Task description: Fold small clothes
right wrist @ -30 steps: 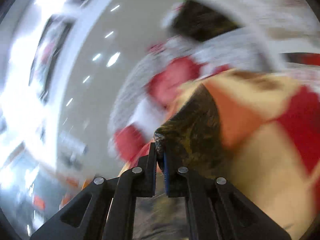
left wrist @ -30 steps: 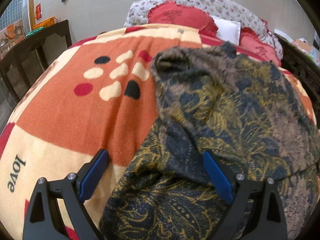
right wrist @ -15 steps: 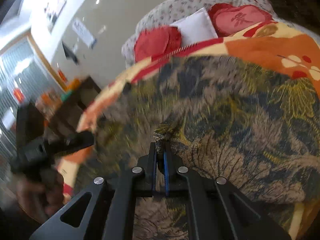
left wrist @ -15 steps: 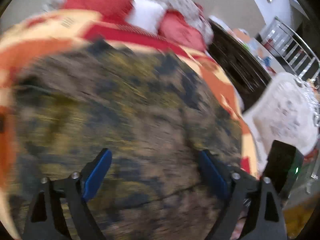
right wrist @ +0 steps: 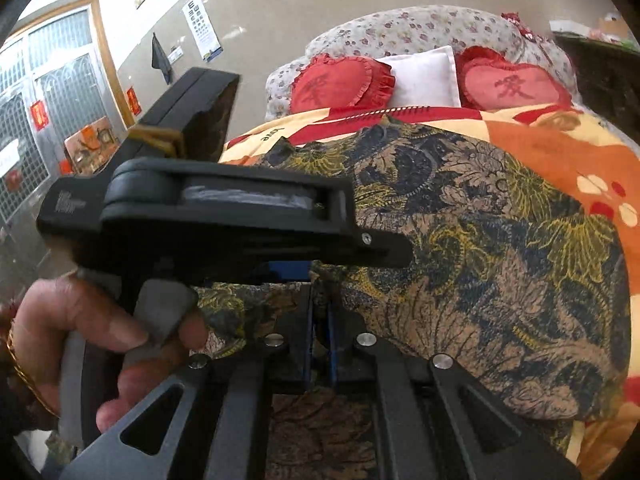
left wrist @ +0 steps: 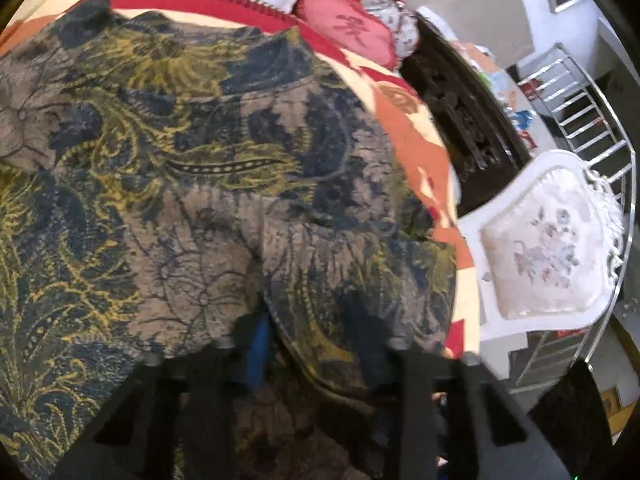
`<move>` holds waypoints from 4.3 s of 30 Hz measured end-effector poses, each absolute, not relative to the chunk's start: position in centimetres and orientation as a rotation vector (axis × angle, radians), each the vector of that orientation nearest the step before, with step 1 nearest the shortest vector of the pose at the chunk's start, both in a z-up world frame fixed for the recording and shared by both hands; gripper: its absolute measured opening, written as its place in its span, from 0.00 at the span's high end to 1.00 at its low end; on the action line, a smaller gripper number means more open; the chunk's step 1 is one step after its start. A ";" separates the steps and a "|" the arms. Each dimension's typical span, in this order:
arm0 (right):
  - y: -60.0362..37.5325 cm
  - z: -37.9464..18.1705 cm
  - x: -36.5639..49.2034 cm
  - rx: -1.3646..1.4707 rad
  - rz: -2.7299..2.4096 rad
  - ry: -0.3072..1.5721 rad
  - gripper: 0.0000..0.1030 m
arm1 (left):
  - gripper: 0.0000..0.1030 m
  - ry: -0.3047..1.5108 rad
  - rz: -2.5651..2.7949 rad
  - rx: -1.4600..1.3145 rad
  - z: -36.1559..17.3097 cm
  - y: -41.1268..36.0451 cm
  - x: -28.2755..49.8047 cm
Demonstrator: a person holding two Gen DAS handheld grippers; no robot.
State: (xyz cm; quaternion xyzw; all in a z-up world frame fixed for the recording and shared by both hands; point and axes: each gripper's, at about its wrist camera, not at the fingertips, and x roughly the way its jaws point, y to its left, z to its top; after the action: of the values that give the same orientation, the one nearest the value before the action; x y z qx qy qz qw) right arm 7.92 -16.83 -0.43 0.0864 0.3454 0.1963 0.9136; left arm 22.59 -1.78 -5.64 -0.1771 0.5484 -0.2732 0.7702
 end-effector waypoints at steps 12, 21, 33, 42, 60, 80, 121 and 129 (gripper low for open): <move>-16.4 -0.4 7.2 0.105 0.298 0.752 0.68 | 0.97 1.048 -0.498 -0.214 -3.5 -2.3 20.4; -21.5 -2.1 5.3 0.157 0.007 0.816 0.62 | 0.96 0.826 -0.337 -0.083 0.8 4.1 17.8; -23.8 -2.9 3.7 0.222 -0.051 0.818 0.62 | 0.96 0.804 0.015 -0.116 -1.9 15.6 17.6; -27.4 -0.8 3.3 0.303 -0.150 0.752 0.62 | 0.95 0.814 0.080 -0.046 -3.6 16.2 16.8; -25.8 -2.5 11.9 0.137 0.045 0.853 0.69 | 0.84 0.902 -0.185 -0.077 -4.5 12.9 15.0; -24.4 2.4 11.2 0.071 0.131 0.723 0.72 | 0.75 0.821 -0.188 -0.179 -4.5 17.7 11.3; -28.0 -4.9 21.5 0.128 -0.097 1.020 1.00 | 0.42 0.861 -0.070 -0.130 -6.8 14.7 21.5; -25.9 -0.3 11.6 0.094 0.048 0.940 0.98 | 0.42 0.859 -0.060 -0.112 -6.8 14.3 21.6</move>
State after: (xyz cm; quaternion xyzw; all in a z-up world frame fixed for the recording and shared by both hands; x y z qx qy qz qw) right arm 11.64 -25.92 -0.26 0.0451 0.4525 0.0232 0.8903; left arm 21.64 14.26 -6.82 -0.0541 0.4160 -0.0293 0.9073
